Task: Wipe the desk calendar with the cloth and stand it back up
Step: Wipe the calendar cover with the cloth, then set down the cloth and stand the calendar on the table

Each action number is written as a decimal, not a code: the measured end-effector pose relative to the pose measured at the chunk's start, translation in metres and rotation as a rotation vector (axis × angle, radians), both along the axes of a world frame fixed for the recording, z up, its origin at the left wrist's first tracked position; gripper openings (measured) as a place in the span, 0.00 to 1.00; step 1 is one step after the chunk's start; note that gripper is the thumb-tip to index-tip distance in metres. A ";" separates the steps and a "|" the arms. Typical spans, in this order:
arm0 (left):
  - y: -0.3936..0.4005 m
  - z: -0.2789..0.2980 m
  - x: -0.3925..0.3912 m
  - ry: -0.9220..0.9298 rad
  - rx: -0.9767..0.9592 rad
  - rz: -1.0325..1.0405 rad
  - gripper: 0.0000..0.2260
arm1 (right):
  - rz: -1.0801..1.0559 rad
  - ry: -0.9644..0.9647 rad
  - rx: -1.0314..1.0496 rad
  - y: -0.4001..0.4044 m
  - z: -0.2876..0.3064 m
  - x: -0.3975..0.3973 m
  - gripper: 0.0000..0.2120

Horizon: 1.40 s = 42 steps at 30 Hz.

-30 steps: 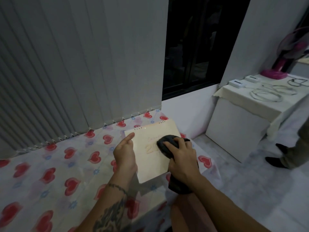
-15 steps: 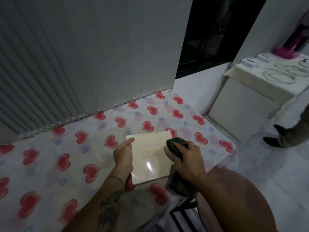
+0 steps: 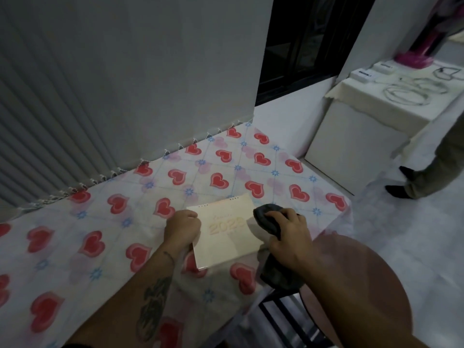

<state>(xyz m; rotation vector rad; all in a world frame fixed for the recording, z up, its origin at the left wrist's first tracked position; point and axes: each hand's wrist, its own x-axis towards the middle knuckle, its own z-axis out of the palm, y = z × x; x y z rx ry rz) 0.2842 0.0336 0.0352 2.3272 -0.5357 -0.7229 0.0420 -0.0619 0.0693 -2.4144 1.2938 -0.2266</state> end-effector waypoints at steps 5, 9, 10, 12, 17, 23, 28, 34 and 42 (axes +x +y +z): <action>-0.018 0.028 -0.016 -0.121 0.032 -0.149 0.18 | -0.040 -0.030 0.004 -0.001 0.002 -0.028 0.27; -0.051 0.039 -0.083 -0.036 -0.172 -0.343 0.13 | -0.081 -0.005 -0.015 -0.006 0.003 -0.065 0.27; -0.060 0.037 -0.105 0.002 -0.203 -0.401 0.13 | -0.092 0.007 -0.022 -0.007 0.002 -0.077 0.26; -0.077 0.030 -0.152 0.058 -0.229 -0.521 0.13 | -0.112 0.047 -0.026 -0.010 0.000 -0.102 0.24; -0.104 0.004 -0.250 0.153 -0.184 -0.726 0.18 | -0.166 0.146 0.055 -0.014 -0.009 -0.167 0.26; -0.125 -0.021 -0.305 0.202 -0.131 -0.627 0.16 | -0.139 0.174 0.228 -0.033 -0.043 -0.219 0.31; -0.123 -0.045 -0.327 0.121 0.055 -0.659 0.19 | -0.064 0.173 0.433 -0.048 -0.082 -0.252 0.34; -0.116 -0.056 -0.359 0.003 0.166 -0.555 0.26 | -0.108 0.083 0.352 -0.078 -0.099 -0.275 0.27; -0.121 -0.075 -0.358 0.052 0.072 -0.537 0.31 | -0.199 0.107 0.282 -0.110 -0.123 -0.266 0.22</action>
